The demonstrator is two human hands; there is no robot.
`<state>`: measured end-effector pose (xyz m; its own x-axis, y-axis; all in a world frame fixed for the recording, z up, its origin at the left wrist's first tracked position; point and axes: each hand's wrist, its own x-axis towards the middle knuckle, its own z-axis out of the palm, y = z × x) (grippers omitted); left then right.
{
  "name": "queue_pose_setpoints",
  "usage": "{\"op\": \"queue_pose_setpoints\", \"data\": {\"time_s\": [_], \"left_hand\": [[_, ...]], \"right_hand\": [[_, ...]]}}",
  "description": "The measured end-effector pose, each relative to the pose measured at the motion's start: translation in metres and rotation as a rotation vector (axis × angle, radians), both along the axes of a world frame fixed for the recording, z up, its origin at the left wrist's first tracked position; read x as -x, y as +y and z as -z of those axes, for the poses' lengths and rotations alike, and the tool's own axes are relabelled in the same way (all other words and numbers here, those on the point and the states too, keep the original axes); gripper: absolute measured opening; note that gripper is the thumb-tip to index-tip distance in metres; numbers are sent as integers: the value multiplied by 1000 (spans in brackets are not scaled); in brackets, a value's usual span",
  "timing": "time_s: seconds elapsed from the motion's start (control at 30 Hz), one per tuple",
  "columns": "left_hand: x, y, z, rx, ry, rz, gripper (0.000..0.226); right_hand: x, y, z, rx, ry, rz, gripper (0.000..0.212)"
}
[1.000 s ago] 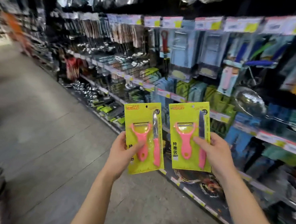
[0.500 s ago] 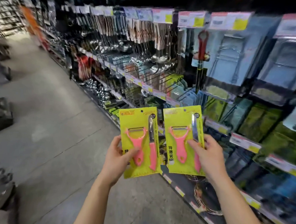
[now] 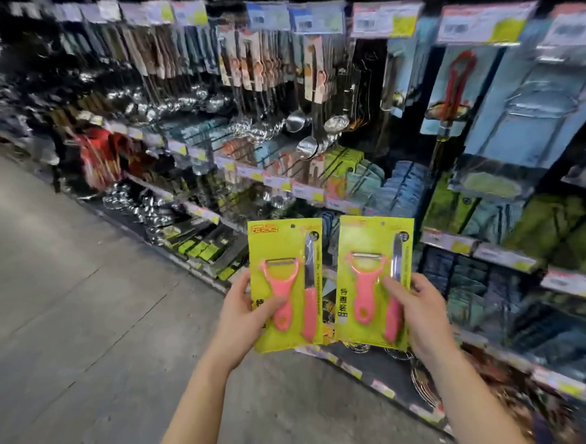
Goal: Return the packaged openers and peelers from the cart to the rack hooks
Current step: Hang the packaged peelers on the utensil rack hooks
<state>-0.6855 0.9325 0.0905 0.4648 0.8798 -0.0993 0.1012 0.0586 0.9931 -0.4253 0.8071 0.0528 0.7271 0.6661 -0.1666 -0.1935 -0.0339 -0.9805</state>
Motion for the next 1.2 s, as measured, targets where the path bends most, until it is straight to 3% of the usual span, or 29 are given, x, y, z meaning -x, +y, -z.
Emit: {"op": "queue_pose_setpoints", "data": {"time_s": [0.07,0.17,0.23,0.37,0.53,0.67,0.83,1.0,1.13,1.2], "left_hand": [[16,26,-3,16,16,46,34],[32,61,-5,28,25,81,31],[39,80,-5,51,13,98,32],[42,114,4,61,3,135,37],[37,151,9,44,18,148,37],[40,187,6,19,87,152,36],[35,223,10,24,121,148,36],[30,253,13,-16,161,226,34],[25,292,18,-22,172,262,33],[21,310,18,-42,166,310,33]], "right_hand": [[21,16,0,27,15,24,36],[42,35,2,49,36,54,26],[52,47,6,78,35,71,41],[55,76,17,94,44,54,21],[51,122,34,113,136,0,33],[48,170,52,156,174,-22,19],[41,219,70,187,178,-9,28],[35,247,80,174,315,79,20],[33,268,86,177,345,147,39],[29,276,99,171,363,181,64]]}}
